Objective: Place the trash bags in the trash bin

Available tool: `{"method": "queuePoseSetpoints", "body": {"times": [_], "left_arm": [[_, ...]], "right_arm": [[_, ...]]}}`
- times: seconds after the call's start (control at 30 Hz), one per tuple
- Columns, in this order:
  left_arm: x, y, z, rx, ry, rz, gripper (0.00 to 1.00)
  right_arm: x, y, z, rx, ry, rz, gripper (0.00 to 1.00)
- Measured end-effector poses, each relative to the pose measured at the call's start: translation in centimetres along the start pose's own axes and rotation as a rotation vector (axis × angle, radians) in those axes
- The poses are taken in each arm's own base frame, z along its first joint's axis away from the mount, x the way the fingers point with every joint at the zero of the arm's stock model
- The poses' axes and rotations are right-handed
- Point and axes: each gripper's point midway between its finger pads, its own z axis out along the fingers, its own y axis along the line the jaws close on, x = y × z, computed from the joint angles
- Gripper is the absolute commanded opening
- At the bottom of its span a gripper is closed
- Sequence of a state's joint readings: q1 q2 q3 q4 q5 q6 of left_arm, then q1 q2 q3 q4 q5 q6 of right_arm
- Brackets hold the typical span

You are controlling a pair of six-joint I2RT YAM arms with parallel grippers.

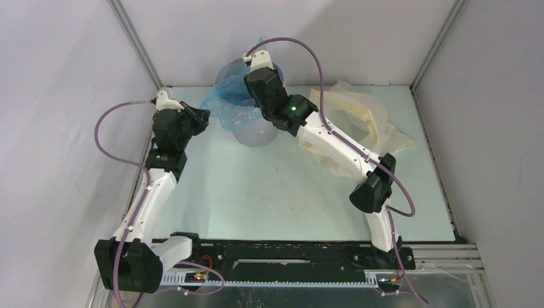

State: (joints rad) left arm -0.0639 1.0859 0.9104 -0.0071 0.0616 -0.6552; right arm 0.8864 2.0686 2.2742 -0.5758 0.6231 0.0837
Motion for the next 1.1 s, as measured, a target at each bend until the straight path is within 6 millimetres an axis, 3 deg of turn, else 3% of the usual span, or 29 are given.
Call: {"method": "queuePoseSetpoints", "body": {"times": [0.17, 0.6, 0.97, 1.1], "left_arm": [[-0.1, 0.1, 0.0, -0.004, -0.006, 0.000, 0.00], [-0.4, 0.3, 0.1, -0.018, -0.021, 0.001, 0.00], [0.1, 0.9, 0.7, -0.040, -0.009, 0.005, 0.00], [0.4, 1.6, 1.4, -0.058, -0.004, 0.009, 0.00]], "right_arm": [[2.1, -1.1, -1.1, 0.015, 0.036, -0.047, 0.36], [3.8, -4.0, -4.2, 0.026, 0.059, -0.058, 0.36], [10.1, -6.4, -1.7, -0.049, 0.207, 0.064, 0.32], [11.7, -6.4, -0.9, -0.095, 0.236, 0.117, 0.24]]}}
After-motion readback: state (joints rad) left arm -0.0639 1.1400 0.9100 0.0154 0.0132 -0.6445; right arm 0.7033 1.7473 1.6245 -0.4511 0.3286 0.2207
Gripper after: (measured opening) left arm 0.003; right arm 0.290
